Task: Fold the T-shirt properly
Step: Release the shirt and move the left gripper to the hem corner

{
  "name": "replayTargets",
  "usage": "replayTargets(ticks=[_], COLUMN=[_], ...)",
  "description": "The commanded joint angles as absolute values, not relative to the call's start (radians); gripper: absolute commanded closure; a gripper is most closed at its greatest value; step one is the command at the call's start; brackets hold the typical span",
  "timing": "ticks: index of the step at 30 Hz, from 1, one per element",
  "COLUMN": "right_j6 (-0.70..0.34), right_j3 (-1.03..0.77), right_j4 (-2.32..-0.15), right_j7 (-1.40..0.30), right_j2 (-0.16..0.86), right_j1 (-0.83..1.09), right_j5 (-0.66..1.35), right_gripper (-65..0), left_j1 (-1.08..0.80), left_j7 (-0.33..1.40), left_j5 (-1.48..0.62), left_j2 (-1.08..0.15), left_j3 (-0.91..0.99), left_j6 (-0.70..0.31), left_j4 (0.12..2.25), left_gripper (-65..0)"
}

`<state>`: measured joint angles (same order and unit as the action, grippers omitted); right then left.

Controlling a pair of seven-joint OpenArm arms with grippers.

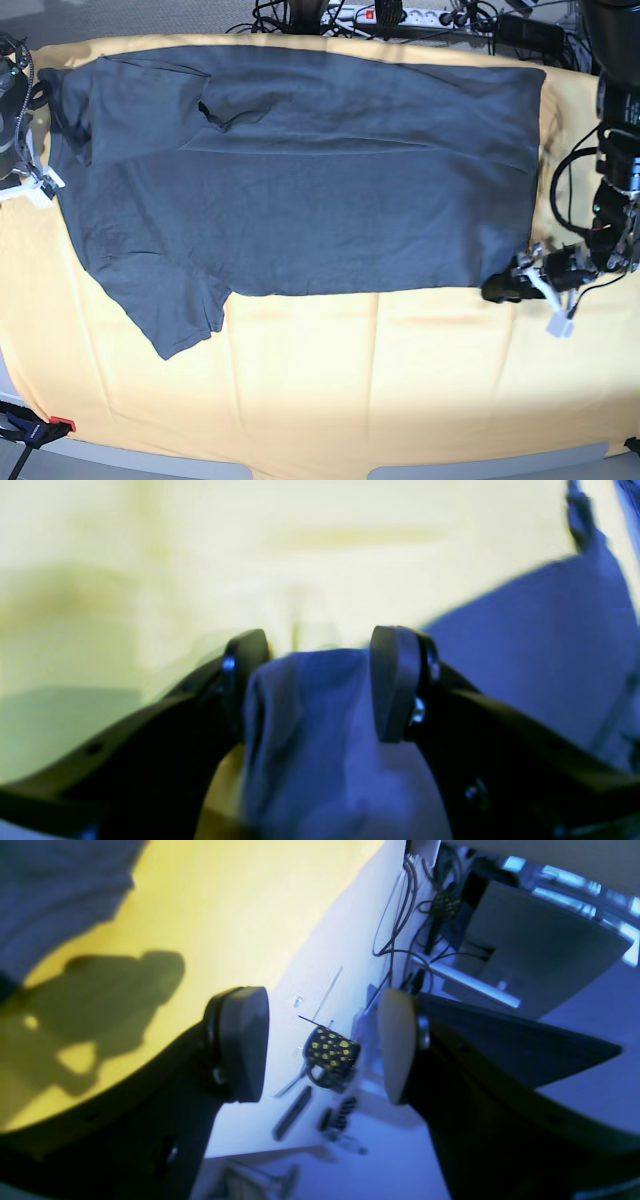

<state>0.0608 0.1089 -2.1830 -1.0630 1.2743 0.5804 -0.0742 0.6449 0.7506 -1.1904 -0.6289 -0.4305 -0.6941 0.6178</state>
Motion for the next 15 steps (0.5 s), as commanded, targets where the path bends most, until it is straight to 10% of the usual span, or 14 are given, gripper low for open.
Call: replayTargets(ticks=[1, 8, 15], right_j6=[0.084, 0.125, 0.162], right_j3=[0.096, 0.096, 0.096], right_j4=[-2.191, -2.178, -1.928], right_j7=[-1.062, -0.997, -0.979], right_j2=[1.287, 1.108, 0.966], right_j1=[0.553, 0.342, 0.082], right_j5=[-0.102, -0.013, 0.003], right_gripper=[-36.8, -36.8, -36.8], left_j1=[0.645, 0.646, 0.652], left_j7=[0.856, 0.929, 0.913], left_j5=[-1.167, -1.225, -1.225], left_j2=[-0.612, -0.621, -0.663], left_j3=[-0.437, -0.437, -0.437], left_j6=[-0.698, -0.698, -0.698], left_j4=[0.62, 0.62, 0.62], left_gripper=[-34.5, -31.3, -3.5])
